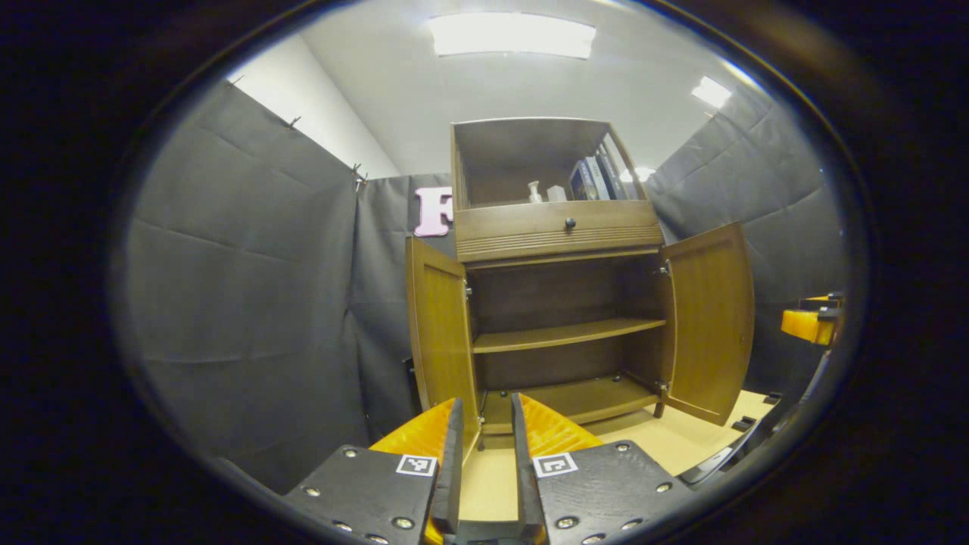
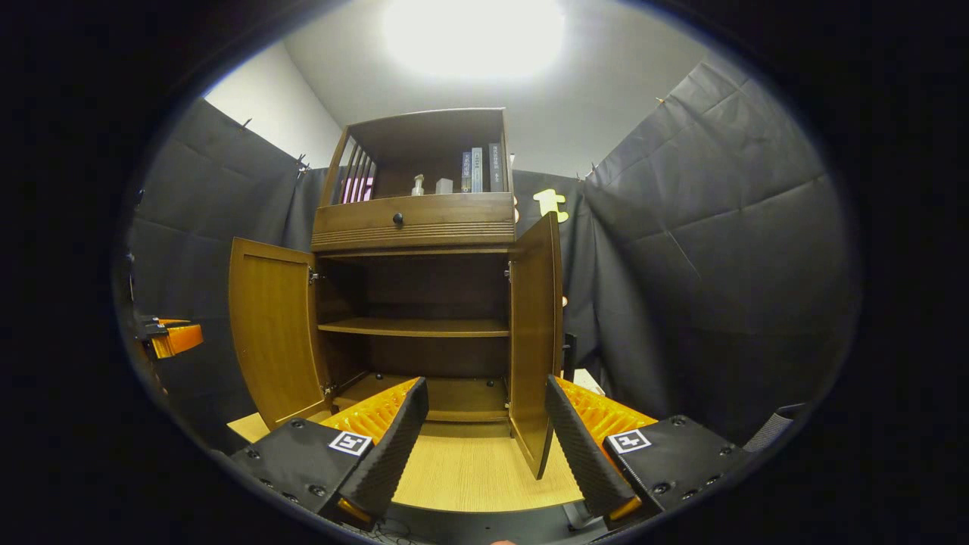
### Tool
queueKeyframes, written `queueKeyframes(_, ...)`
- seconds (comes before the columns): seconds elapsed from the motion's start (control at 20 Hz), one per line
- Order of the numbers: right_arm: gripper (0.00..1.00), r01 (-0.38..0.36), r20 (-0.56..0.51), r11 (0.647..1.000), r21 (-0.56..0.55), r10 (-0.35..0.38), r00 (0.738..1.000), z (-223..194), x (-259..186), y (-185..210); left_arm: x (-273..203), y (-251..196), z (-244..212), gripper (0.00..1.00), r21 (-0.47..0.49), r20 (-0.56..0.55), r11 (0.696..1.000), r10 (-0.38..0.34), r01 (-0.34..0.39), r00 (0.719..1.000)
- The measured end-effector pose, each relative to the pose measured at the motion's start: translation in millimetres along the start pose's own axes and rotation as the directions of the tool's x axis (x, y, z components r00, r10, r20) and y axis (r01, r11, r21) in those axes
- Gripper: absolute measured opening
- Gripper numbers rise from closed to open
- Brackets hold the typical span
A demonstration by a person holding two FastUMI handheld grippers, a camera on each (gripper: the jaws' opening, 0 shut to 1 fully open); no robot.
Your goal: Open the right door of the double-door shoe cabinet with the right hand, and open the left door with the left hand.
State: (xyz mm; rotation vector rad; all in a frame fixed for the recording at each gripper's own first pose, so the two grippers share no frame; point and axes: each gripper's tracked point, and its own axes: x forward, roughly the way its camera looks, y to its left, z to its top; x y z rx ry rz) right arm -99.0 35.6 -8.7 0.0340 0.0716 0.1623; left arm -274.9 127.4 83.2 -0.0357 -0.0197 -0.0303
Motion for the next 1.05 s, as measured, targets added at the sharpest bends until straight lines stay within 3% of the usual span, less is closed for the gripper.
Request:
queueKeyframes(0.1, 0.97, -0.005, -0.001, 1.000, 0.000, 0.005, 1.000, 0.0, -1.5, -0.2, -0.1, 2.9, 0.8, 0.33, -0.018, -0.003, 1.000, 0.014, -0.014, 1.000)
queueKeyframes(0.2, 0.92, -0.006, 0.003, 1.000, -0.003, 0.006, 1.000, 2.5, -1.1, -0.6, -1.0, 5.2, 1.3, 0.55, -0.034, -0.003, 0.999, 0.022, -0.022, 1.000)
queueKeyframes(0.25, 0.97, -0.005, 0.005, 1.000, -0.004, 0.005, 1.000, 3.2, -1.1, -1.1, -2.6, 8.0, 2.4, 0.66, -0.035, -0.001, 0.999, 0.034, -0.034, 0.999)
queueKeyframes(0.35, 0.97, -0.006, 0.005, 1.000, -0.004, 0.006, 1.000, 3.7, 0.2, -0.7, -1.7, 12.0, 1.5, 0.89, -0.034, 0.003, 0.998, 0.051, -0.051, 0.999)
queueKeyframes(0.45, 0.92, -0.006, 0.005, 1.000, -0.004, 0.006, 1.000, 4.2, 1.9, -0.8, -0.5, 11.6, 0.1, 0.89, -0.043, 0.002, 0.998, 0.051, -0.051, 0.999)
queueKeyframes(0.55, 0.97, -0.005, 0.008, 1.000, -0.002, 0.005, 1.000, 6.0, 3.7, -0.4, 0.5, 12.6, 3.9, 0.89, -0.047, 0.006, 0.998, 0.053, -0.053, 0.999)
queueKeyframes(0.75, 0.97, -0.006, 0.013, 1.000, -0.005, 0.006, 1.000, 9.1, 6.4, 1.8, 3.6, 14.6, 10.2, 0.89, -0.023, 0.027, 0.998, 0.057, -0.056, 0.998)
queueKeyframes(0.8, 0.92, -0.005, 0.015, 1.000, -0.007, 0.005, 1.000, 9.9, 6.9, 2.1, 4.5, 14.6, 10.4, 0.89, -0.020, 0.030, 0.998, 0.057, -0.056, 0.998)
queueKeyframes(0.85, 0.97, -0.004, 0.016, 1.000, -0.007, 0.004, 1.000, 10.1, 8.0, 2.3, 4.7, 15.0, 11.1, 0.89, -0.021, 0.030, 0.998, 0.057, -0.056, 0.998)
queueKeyframes(1.05, 0.97, -0.005, 0.016, 1.000, -0.013, 0.005, 1.000, 9.8, 7.4, 4.5, 5.6, 18.0, 14.1, 0.89, -0.025, 0.030, 0.998, 0.065, -0.064, 0.997)
